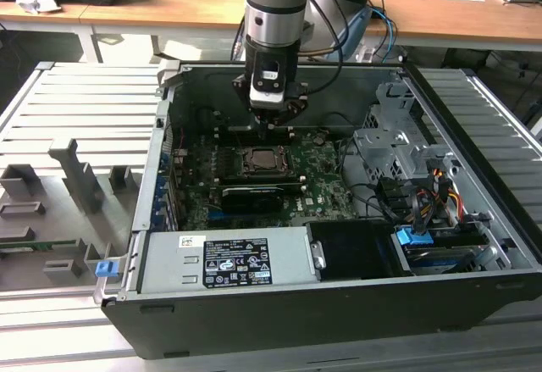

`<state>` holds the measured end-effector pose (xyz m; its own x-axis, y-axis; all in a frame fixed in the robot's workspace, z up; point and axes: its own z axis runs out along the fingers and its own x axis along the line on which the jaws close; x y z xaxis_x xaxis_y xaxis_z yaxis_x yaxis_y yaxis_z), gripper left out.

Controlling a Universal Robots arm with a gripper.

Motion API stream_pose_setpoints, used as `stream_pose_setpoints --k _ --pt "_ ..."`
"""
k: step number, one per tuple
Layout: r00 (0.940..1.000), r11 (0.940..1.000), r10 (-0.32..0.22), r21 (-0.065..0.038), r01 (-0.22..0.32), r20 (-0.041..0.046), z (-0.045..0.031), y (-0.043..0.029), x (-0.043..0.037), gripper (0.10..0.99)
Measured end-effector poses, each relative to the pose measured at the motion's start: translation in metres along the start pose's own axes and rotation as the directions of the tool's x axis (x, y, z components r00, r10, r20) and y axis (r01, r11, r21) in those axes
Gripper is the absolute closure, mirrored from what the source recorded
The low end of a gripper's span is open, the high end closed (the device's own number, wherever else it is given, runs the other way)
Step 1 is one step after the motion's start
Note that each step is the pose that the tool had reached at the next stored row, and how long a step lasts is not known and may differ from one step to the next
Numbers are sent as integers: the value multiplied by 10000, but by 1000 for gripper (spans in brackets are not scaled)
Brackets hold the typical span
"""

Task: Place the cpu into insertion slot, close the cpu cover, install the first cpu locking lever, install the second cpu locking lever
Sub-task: 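Install the first cpu locking lever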

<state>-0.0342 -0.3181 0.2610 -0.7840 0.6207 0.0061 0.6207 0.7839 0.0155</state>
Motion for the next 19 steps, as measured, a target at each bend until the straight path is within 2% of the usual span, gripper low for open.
stream_pose_setpoints --k 3,12,19 --pt "9994 9994 -335 2 335 -5 0 0 0 980" --pt "9962 9962 -867 5 867 -13 0 0 0 980" --pt "9901 9901 -1404 7 1404 -23 0 0 0 980"
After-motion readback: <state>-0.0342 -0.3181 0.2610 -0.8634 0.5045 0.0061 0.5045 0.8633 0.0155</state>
